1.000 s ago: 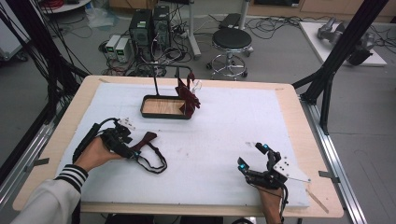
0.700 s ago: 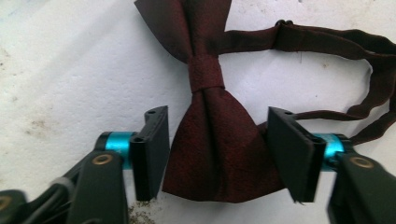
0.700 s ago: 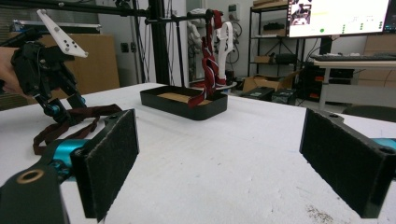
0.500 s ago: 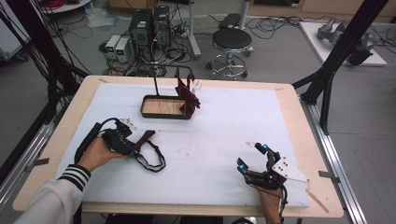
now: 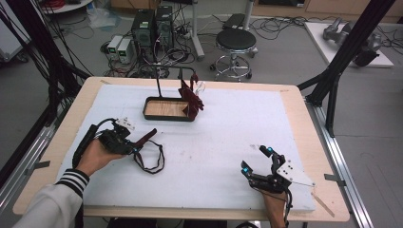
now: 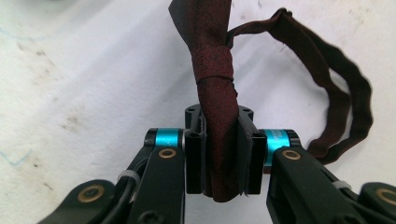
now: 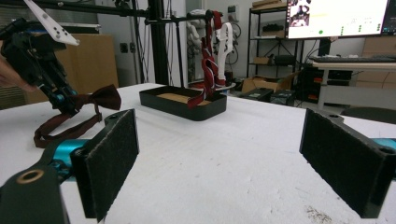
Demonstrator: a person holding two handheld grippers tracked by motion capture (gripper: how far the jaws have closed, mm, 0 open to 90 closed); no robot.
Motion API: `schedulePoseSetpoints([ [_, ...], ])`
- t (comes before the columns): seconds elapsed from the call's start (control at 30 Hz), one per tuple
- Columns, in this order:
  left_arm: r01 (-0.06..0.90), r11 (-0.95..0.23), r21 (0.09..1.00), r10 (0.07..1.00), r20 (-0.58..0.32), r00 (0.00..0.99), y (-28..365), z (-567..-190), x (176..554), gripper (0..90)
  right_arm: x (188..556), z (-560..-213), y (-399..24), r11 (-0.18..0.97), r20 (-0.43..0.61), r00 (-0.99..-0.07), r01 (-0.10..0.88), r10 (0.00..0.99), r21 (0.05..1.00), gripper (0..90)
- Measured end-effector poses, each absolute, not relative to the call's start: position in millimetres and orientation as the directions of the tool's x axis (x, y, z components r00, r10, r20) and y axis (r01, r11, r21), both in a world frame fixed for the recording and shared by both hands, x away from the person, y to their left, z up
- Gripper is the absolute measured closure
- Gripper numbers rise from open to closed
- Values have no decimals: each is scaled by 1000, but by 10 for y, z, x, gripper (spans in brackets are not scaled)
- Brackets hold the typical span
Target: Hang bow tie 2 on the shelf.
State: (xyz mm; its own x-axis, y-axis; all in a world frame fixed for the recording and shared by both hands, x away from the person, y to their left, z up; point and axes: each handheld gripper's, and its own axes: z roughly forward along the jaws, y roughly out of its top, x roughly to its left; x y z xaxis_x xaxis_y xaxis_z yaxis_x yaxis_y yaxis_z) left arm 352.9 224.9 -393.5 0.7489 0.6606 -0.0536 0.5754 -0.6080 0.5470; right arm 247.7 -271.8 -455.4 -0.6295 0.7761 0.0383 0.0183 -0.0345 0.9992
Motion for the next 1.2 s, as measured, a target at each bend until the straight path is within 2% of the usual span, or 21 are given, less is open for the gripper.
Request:
schedulePoseSetpoints([
  [0.43,502,-524,688,678,-19,735,2285,-3647,3502,760,2469,-4557,-2710,-26,24,-628,6,778,1000,109],
  [1.0,380,-421,823,709,38,704,2258,-3310,3589,760,2461,-4560,-2709,-27,20,-625,-1,780,1000,109],
  [1.2,356,-363,861,729,25,684,2239,-3207,3675,760,2459,-4560,-2706,-23,17,-623,-2,782,1000,109],
])
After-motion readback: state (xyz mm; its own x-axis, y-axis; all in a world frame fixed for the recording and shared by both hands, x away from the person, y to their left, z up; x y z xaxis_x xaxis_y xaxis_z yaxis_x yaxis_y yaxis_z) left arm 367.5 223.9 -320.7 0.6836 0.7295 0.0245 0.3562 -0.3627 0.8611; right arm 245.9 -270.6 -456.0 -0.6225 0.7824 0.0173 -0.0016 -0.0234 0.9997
